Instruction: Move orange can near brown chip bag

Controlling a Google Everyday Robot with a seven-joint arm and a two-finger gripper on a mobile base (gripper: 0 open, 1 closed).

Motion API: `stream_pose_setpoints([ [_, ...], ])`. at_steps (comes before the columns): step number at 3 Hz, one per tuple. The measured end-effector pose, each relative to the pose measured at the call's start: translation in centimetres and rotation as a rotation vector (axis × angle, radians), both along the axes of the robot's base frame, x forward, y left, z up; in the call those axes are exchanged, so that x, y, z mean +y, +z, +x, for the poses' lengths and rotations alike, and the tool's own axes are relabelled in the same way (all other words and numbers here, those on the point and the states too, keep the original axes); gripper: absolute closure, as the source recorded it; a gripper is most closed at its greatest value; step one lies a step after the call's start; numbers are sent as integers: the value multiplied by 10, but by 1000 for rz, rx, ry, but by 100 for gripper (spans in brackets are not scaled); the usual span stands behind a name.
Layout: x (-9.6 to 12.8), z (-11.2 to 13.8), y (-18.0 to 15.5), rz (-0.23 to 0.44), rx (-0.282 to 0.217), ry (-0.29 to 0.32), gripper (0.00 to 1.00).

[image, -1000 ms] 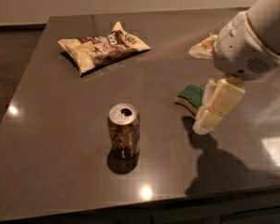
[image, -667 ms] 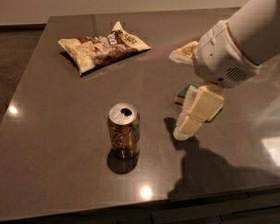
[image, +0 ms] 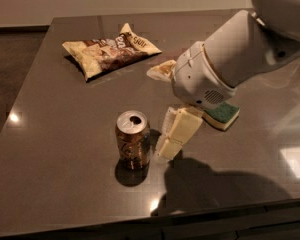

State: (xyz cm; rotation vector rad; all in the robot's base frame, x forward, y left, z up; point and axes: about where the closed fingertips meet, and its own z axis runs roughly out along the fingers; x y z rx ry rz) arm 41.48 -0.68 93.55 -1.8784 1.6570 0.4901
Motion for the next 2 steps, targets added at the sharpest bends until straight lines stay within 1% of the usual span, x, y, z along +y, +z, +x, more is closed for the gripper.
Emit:
stream_pose_setpoints([
  [1, 19, -6, -13, 6, 12, 47, 0],
  [2, 31, -9, -23, 7, 21, 77, 0],
])
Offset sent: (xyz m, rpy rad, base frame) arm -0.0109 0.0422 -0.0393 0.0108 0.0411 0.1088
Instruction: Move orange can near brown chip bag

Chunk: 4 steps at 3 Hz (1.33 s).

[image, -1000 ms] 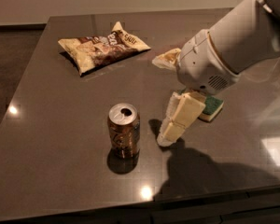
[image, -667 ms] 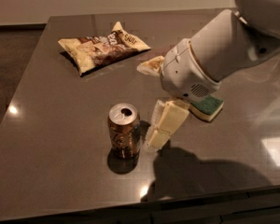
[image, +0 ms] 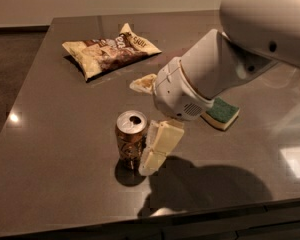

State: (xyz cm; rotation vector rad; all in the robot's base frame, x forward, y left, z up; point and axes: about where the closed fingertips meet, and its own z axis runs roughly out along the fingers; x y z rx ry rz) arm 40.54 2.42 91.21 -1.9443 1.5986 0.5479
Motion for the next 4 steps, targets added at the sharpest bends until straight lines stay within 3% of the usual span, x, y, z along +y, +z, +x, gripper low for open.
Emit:
stream_pose_setpoints([
  [1, 7, -2, -3, 6, 3, 21, 0],
  [2, 10, -3, -4, 7, 5, 41, 17],
  [4, 10, -1, -4, 8, 8, 56, 64],
])
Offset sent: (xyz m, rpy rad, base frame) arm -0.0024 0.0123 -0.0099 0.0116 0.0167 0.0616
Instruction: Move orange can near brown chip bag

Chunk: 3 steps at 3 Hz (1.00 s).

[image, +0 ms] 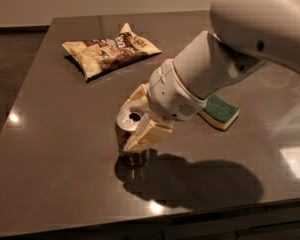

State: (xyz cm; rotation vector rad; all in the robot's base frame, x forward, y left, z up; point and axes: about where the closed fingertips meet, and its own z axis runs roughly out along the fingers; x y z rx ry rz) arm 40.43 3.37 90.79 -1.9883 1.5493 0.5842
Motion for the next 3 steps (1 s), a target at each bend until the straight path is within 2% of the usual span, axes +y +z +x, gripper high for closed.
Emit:
stream_pose_setpoints([
  [1, -4, 12, 12, -20, -12, -21, 87],
  [2, -10, 43, 28, -38, -9, -69, 100],
  [3, -12, 81, 42, -30, -6, -133, 100],
])
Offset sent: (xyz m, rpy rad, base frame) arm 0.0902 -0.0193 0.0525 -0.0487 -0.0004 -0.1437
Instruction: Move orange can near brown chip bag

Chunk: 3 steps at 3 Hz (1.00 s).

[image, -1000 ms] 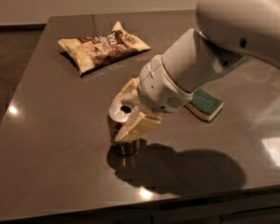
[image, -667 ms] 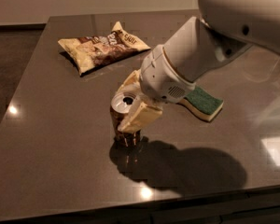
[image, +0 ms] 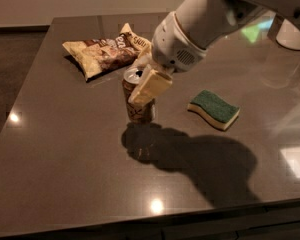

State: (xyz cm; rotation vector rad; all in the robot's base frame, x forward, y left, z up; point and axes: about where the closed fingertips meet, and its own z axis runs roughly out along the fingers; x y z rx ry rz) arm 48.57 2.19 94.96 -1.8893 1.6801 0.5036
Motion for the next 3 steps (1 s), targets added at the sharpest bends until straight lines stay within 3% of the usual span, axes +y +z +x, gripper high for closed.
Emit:
stream_pose_setpoints([
  [3, 14, 111, -5, 38, 77, -191, 100],
])
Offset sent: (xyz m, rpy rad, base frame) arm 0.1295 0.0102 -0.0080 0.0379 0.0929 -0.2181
